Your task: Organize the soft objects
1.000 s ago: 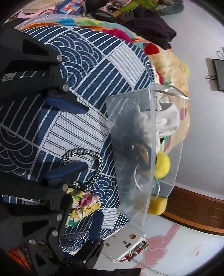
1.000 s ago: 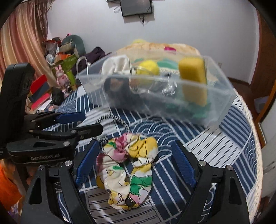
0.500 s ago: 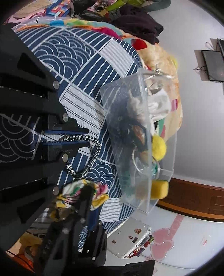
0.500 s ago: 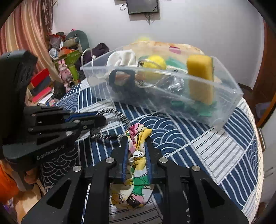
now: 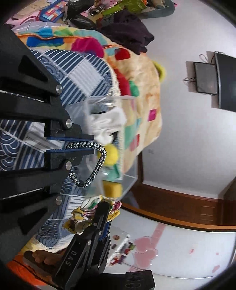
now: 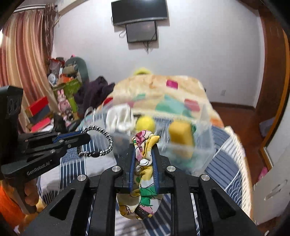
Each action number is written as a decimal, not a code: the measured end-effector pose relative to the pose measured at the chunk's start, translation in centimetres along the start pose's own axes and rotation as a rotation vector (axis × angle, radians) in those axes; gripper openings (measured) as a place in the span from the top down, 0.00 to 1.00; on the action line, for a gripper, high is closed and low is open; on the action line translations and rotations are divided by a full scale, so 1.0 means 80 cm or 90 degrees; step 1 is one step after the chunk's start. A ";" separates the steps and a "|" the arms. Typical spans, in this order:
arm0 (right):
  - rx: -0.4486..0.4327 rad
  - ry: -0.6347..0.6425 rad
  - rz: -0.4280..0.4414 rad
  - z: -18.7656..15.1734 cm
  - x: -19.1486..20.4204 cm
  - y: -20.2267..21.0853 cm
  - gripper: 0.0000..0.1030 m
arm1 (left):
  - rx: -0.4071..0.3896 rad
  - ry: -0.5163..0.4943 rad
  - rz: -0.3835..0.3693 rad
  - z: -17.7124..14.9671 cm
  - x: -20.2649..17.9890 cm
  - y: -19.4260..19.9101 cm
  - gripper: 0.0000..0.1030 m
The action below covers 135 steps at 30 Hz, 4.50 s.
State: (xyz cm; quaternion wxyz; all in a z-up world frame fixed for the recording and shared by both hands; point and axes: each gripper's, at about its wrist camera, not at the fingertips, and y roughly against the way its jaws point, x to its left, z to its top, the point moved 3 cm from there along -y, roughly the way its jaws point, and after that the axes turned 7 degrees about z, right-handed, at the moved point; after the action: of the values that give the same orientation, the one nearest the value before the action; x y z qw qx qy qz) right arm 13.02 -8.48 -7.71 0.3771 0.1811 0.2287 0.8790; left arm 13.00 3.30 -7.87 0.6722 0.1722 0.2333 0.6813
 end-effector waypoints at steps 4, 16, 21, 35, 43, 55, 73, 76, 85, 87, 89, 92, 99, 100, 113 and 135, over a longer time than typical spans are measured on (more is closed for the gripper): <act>-0.036 0.008 -0.015 0.024 0.000 0.005 0.85 | -0.020 0.011 0.006 0.022 0.005 -0.002 0.94; -0.039 0.005 -0.058 0.058 -0.015 -0.032 0.85 | -0.008 0.015 0.041 0.043 0.010 -0.049 0.94; 0.005 -0.008 -0.058 0.047 -0.025 -0.062 0.85 | 0.024 0.015 0.049 0.033 0.011 -0.081 0.94; 0.055 0.001 -0.065 0.027 -0.029 -0.078 0.79 | 0.066 0.017 0.043 0.014 0.013 -0.102 0.86; 0.041 0.014 -0.037 0.028 -0.023 -0.058 0.47 | 0.054 0.029 0.038 0.011 0.018 -0.079 0.63; -0.050 0.030 -0.058 0.053 -0.013 0.007 0.46 | -0.060 0.027 0.028 0.046 0.007 0.016 0.63; -0.235 0.042 -0.065 0.083 0.015 0.119 0.14 | -0.233 -0.004 0.054 0.074 -0.032 0.143 0.07; -0.245 0.039 -0.065 0.081 0.018 0.123 0.07 | -0.239 0.003 0.055 0.074 -0.031 0.152 0.05; -0.261 0.044 -0.072 0.075 0.026 0.129 0.00 | -0.252 0.000 0.065 0.070 -0.033 0.165 0.02; -0.262 0.044 -0.075 0.075 0.027 0.128 0.00 | -0.253 0.000 0.065 0.069 -0.034 0.168 0.01; -0.262 0.044 -0.074 0.073 0.027 0.130 0.00 | -0.256 -0.001 0.067 0.069 -0.035 0.170 0.01; -0.262 0.041 -0.071 0.071 0.026 0.130 0.00 | -0.258 -0.005 0.070 0.068 -0.035 0.172 0.01; -0.263 0.039 -0.072 0.067 0.024 0.134 0.00 | -0.261 -0.009 0.071 0.067 -0.041 0.178 0.01; -0.264 0.039 -0.071 0.068 0.025 0.134 0.00 | -0.260 -0.010 0.070 0.067 -0.041 0.178 0.01; -0.268 0.038 -0.070 0.068 0.022 0.139 0.00 | -0.261 -0.010 0.070 0.066 -0.043 0.179 0.00; -0.272 0.034 -0.069 0.070 0.020 0.146 0.00 | -0.252 -0.003 0.062 0.067 -0.045 0.175 0.00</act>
State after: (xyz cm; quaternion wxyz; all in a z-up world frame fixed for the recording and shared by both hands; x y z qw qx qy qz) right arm 7.96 -12.90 3.47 0.4472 0.0611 0.0564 0.8906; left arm 4.40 0.32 4.60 0.6598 0.0491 0.0845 0.7451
